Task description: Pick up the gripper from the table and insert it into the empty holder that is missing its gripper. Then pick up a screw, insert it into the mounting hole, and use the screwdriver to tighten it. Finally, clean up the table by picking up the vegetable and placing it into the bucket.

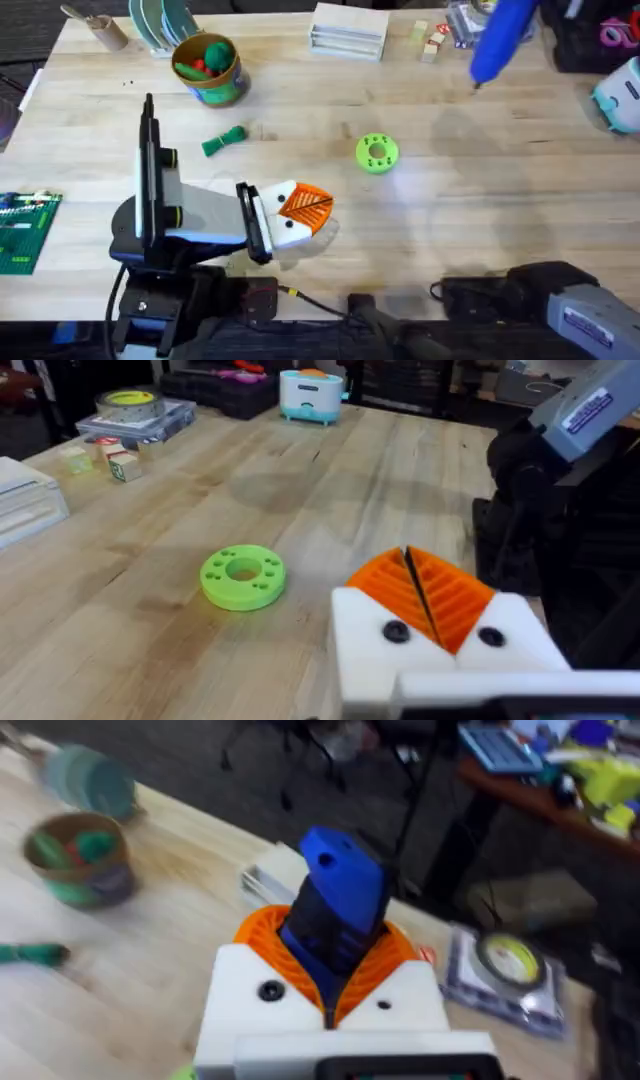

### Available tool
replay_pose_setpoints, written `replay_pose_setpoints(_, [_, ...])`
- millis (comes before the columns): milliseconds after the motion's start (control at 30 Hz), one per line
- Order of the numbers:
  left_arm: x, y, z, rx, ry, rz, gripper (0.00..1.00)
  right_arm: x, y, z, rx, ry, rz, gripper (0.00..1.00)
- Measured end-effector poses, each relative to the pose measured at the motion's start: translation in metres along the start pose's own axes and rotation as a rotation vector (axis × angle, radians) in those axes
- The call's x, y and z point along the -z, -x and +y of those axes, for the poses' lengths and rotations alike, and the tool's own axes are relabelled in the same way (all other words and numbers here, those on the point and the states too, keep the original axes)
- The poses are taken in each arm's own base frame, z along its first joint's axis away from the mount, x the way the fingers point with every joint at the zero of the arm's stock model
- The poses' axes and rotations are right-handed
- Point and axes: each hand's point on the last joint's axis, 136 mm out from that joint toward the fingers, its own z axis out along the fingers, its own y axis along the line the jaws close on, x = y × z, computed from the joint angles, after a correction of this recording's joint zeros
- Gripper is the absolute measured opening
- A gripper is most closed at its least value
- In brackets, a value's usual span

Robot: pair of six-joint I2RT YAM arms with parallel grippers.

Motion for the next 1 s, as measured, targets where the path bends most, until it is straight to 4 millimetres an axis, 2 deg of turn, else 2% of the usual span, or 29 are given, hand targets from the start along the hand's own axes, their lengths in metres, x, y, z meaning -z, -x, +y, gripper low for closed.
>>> replay_pose_setpoints(33, [0.0, 0.0, 0.0, 0.0, 0.001, 0.0, 0.016, 0.002, 0.004, 0.009, 0.0, 0.019, -0.044, 0.031])
replay_pose_setpoints(67, [0.0, 0.0, 0.001, 0.0, 0.003, 0.0, 0.016, 0.007, 0.008, 0.033, -0.009, 0.067, -0.158, 0.031])
replay_pose_setpoints(133, [0.0, 0.0, 0.001, -0.001, 0.003, 0.0, 0.016, 0.008, 0.006, 0.05, -0.019, 0.109, -0.221, 0.031])
replay_pose_setpoints(333, [0.0, 0.0, 0.001, -0.001, 0.003, 0.0, 0.016, 0.013, -0.002, 0.116, -0.026, 0.298, -0.318, 0.03])
replay_pose_setpoints(467, [0.0, 0.0, 0.001, -0.001, 0.003, 0.0, 0.016, 0.023, 0.008, 0.155, -0.021, 0.422, -0.375, 0.03])
replay_pose_setpoints(633, [0.0, 0.0, 0.001, -0.001, 0.003, 0.0, 0.016, 0.044, 0.03, 0.187, -0.014, 0.532, -0.481, 0.03])
replay_pose_setpoints(800, [0.0, 0.0, 0.001, 0.0, 0.003, 0.0, 0.016, 0.06, 0.05, 0.207, -0.012, 0.607, -0.585, 0.03])
replay_pose_setpoints(1000, [0.0, 0.0, 0.001, 0.0, 0.003, 0.0, 0.016, 0.068, 0.056, 0.234, 0.0, 0.719, -0.636, 0.03])
